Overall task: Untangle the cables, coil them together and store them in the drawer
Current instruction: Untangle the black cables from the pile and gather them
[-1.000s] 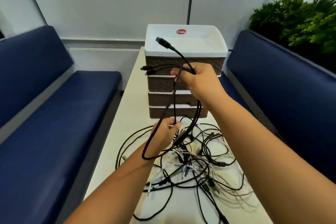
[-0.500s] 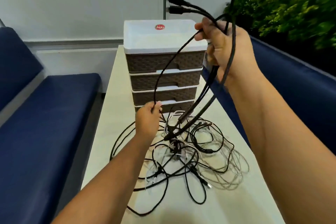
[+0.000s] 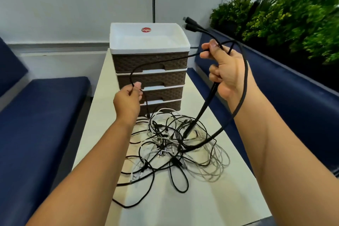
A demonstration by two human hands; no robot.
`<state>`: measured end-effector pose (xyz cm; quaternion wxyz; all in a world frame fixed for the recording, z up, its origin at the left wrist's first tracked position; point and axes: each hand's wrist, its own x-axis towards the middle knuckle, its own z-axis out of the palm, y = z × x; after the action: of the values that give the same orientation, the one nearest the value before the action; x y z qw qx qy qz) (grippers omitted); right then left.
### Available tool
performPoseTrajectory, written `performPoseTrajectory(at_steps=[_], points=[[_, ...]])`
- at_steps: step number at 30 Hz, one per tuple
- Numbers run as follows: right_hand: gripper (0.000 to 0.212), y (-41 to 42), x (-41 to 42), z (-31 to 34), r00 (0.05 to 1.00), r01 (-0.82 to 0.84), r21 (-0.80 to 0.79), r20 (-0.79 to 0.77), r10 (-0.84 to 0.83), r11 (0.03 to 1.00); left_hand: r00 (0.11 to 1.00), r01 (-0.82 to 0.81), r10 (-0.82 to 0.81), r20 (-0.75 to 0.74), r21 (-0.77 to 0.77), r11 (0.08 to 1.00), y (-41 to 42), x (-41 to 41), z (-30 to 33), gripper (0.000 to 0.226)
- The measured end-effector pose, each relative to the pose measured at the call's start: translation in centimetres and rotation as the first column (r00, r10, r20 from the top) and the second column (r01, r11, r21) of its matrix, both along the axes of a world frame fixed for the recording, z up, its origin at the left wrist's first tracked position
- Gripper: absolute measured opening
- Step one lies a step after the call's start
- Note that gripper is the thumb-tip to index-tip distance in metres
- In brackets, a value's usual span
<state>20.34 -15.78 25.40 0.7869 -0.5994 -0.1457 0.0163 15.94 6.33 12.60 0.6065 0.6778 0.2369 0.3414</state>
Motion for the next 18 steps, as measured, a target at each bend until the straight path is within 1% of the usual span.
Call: performPoseTrajectory(at_steps=[3, 7, 10, 12, 14, 18], points=[[0.024, -1.4, -0.7, 0.1, 0.999, -0.039, 0.028, 0.008, 0.039, 0.999, 0.991, -0.043, 0.039, 0.129, 0.026, 0.999, -0.6, -1.2, 2.1, 0.021], [0.024, -4.1, -2.2, 0.3, 0.998, -0.057, 0.010, 0.036, 0.057, 0.998, 0.983, -0.041, 0.032, 0.181, 0.045, 0.998, -2.8, -3.0, 3.9, 0.025], [0.022, -6.1, -3.5, 0.8, 0.994, -0.082, -0.021, 0.065, 0.083, 0.996, 0.970, 0.009, -0.015, 0.243, 0.025, 1.000, -5.5, -5.6, 4.7, 0.022], [0.022, -7.5, -4.3, 1.1, 0.989, -0.121, -0.036, 0.085, 0.124, 0.992, 0.972, 0.051, -0.061, 0.226, 0.048, 0.998, -7.3, -7.6, 4.9, 0.022], [0.023, -8.8, -5.0, 1.2, 0.980, -0.161, -0.068, 0.106, 0.168, 0.985, 0.977, 0.106, -0.109, 0.181, 0.026, 0.994, -9.1, -9.7, 4.8, 0.022], [0.022, -11.2, -5.8, 0.4, 0.968, -0.178, -0.225, 0.135, 0.212, 0.958, 0.977, 0.213, -0.214, -0.007, -0.067, 0.975, -12.6, -13.7, 3.1, 0.022]])
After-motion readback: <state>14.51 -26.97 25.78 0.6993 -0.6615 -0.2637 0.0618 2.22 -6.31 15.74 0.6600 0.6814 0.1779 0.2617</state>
